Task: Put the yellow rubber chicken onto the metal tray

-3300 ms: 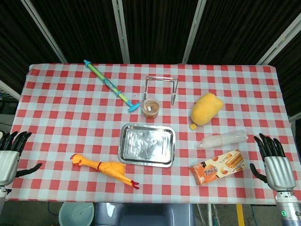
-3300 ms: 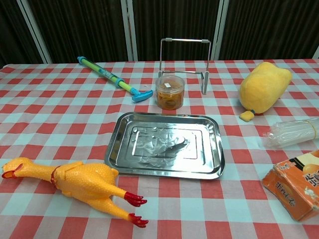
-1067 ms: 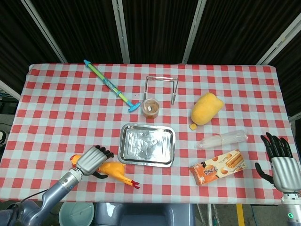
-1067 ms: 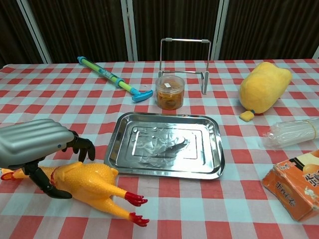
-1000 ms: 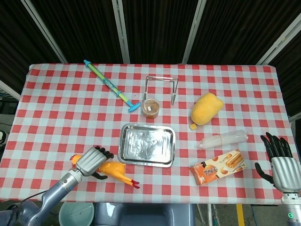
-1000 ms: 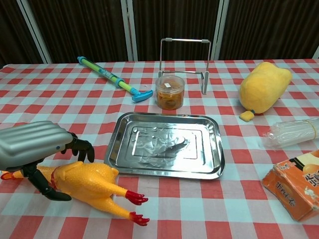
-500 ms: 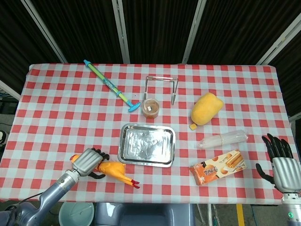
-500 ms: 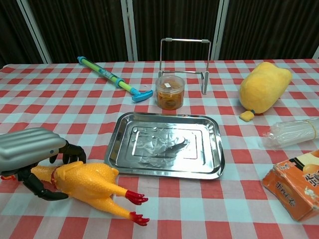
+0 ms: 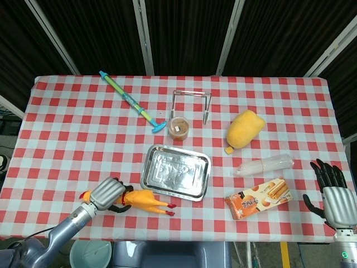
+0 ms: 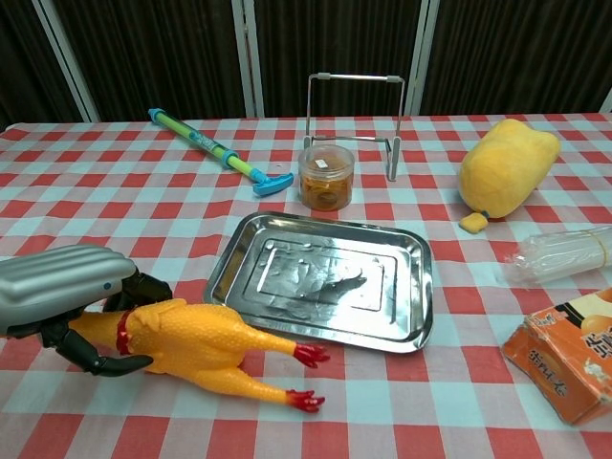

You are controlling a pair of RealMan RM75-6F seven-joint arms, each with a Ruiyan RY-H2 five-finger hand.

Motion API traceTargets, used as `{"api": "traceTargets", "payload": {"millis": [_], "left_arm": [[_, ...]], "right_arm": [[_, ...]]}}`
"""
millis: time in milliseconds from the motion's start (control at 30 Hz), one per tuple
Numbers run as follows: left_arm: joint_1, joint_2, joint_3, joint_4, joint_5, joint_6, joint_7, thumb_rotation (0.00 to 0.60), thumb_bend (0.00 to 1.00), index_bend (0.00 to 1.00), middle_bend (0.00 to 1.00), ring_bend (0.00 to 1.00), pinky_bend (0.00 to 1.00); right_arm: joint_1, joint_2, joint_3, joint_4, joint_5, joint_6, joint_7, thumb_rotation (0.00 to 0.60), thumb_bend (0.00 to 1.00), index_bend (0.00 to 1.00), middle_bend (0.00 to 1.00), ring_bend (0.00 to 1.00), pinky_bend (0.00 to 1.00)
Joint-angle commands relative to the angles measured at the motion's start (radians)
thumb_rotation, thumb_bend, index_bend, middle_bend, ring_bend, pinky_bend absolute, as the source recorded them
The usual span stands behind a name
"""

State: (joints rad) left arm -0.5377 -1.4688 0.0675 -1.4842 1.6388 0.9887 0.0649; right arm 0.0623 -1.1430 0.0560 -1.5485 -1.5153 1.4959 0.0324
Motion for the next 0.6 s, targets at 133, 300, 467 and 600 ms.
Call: {"api": "traceTargets", "payload": {"millis": [133,300,467,600], "left_arm": [[-0.026,0.046,0.041,-0.01,0.121,0.083,-0.118,0.6,0.53,0.58,0.65,0.57,0.63],[-0.04,0.087,0.05,-0.055,0.15,0.102,-0.131,0.6,0.61,0.6,0.67,0.59,0.67],[-0.058,0.146,0.025,-0.098,0.165,0.14,-0.146,0.6,0.67,0.61,0.69,0.6,0.7],[-0.087,0.201,-0.036,-0.124,0.126,0.137,-0.111,0.6,0.69,0.62,0.7,0.61,0.72]], "right_arm": [[0.0,0.022,-0.005,-0.022,-0.019,0.006,0.022,0.6,0.37,0.0,0.0,0.0,0.01],[0.001,0.048,-0.013,-0.046,-0.044,0.01,0.047,0.6,0.37,0.0,0.0,0.0,0.02],[0.017,0.07,-0.004,-0.056,-0.078,0.021,0.088,0.6,0.37,0.0,0.0,0.0,0.07],[0.059,0.097,-0.005,-0.089,-0.126,-0.009,0.244,0.6,0.37,0.0,0.0,0.0,0.1]]}}
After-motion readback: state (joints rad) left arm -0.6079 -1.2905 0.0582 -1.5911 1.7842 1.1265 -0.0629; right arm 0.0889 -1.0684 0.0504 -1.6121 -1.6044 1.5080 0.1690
